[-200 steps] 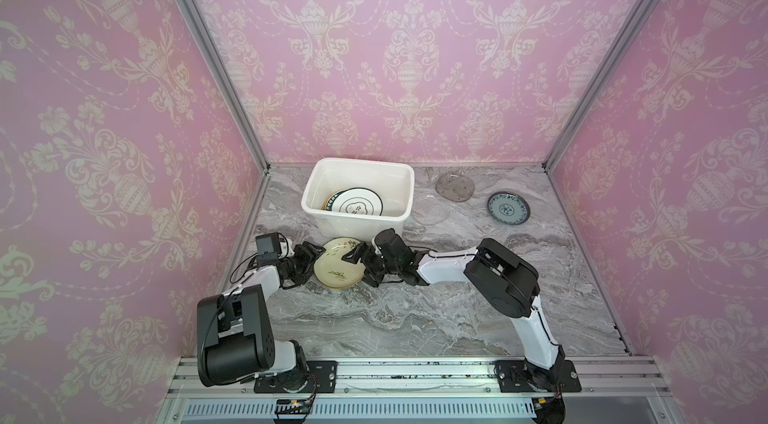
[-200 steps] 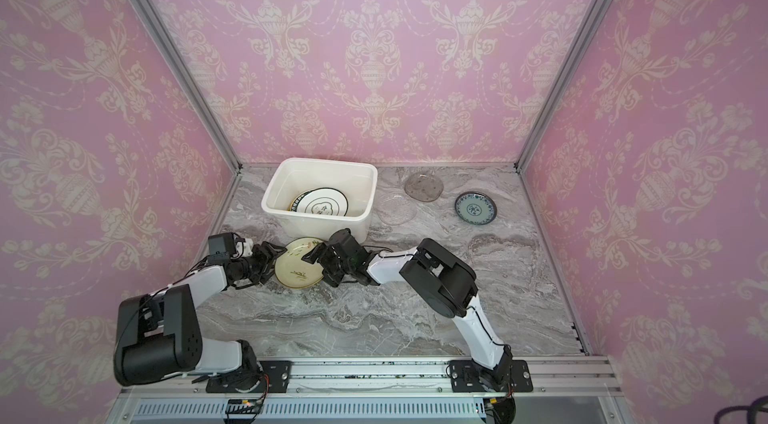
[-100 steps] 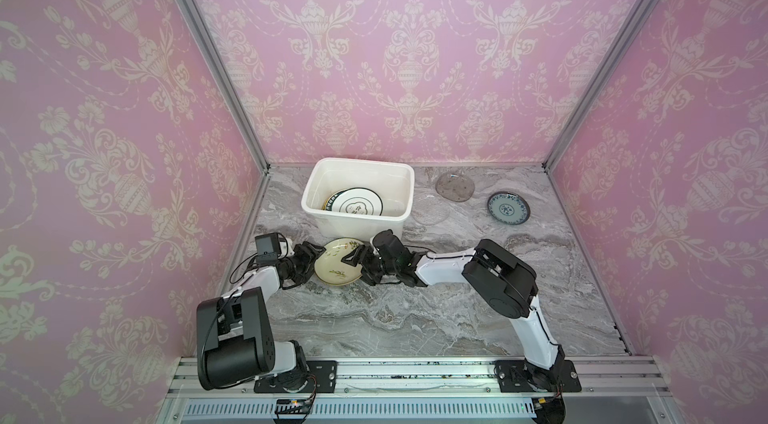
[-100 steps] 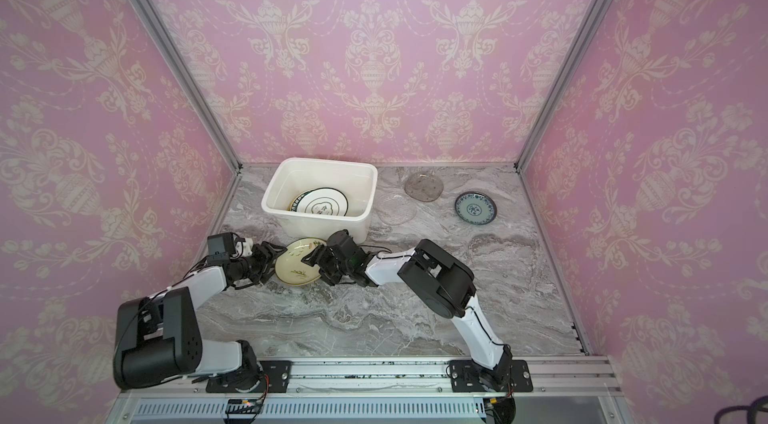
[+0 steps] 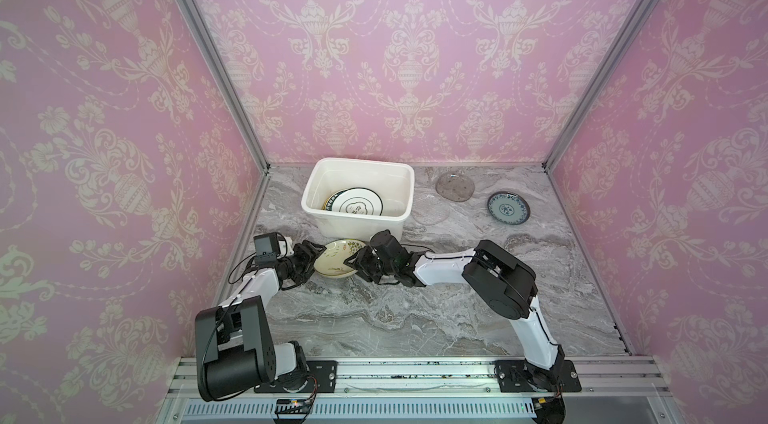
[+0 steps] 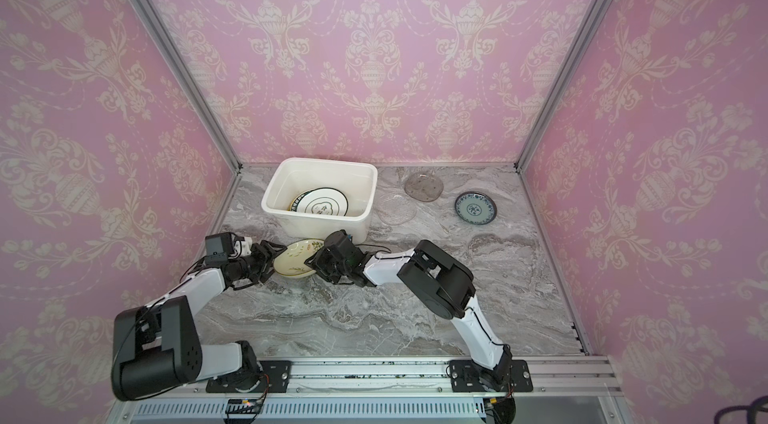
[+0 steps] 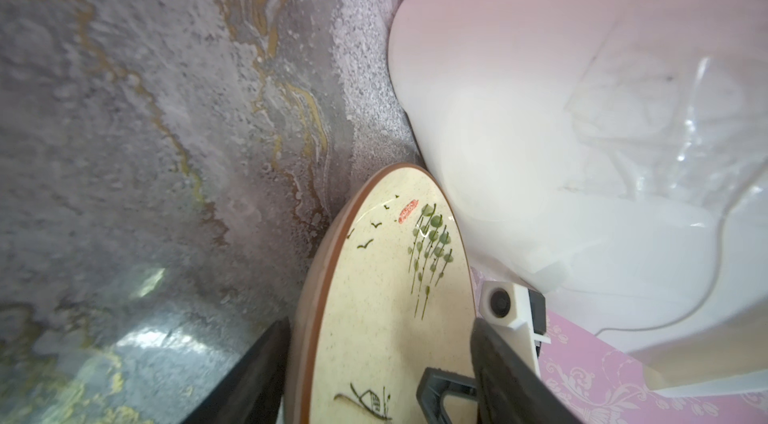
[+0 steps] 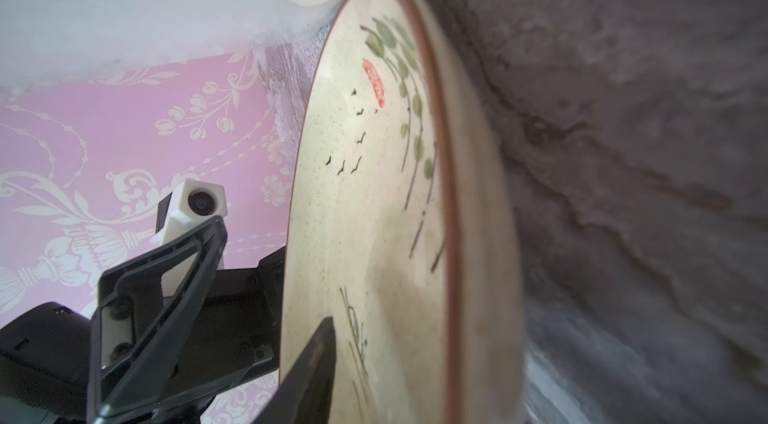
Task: Place the plates into the plastic bin on the countertop
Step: 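Pinch the cream plate's rim with the right gripper and tilt it upright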
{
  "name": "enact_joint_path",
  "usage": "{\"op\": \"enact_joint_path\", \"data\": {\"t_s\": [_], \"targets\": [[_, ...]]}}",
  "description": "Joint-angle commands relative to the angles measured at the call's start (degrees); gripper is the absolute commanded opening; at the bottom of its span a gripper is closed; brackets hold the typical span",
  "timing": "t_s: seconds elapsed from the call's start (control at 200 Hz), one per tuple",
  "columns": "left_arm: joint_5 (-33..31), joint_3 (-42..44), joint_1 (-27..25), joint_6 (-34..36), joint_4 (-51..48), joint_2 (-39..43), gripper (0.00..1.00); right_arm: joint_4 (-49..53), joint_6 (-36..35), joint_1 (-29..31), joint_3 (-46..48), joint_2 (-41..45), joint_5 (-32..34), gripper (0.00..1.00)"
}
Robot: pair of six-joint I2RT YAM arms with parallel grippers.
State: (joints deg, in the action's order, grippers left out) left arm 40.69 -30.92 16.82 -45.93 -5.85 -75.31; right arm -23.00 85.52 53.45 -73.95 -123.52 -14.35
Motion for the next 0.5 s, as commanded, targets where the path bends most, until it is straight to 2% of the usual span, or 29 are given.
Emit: {"op": "enact_joint_path", "data": {"t_s": [0.0, 0.275, 0.49], "targets": [[4.26, 0.67, -0.32, 0.30, -1.62, 2.55, 0.71, -2.69, -2.14, 0.65, -3.23, 2.29, 1.70, 0.35], [3.98, 1.24, -0.30, 0.05, -3.53, 7.12, 0.72, 0.59, -4.40, 1.26, -2.81, 5.13, 2.48, 0.22], [2.26, 0.68, -0.30, 0.41, -6.53, 11.22, 0.73, 7.42, -8.44, 2.00, -2.26, 10.48, 3.14, 0.13]]}}
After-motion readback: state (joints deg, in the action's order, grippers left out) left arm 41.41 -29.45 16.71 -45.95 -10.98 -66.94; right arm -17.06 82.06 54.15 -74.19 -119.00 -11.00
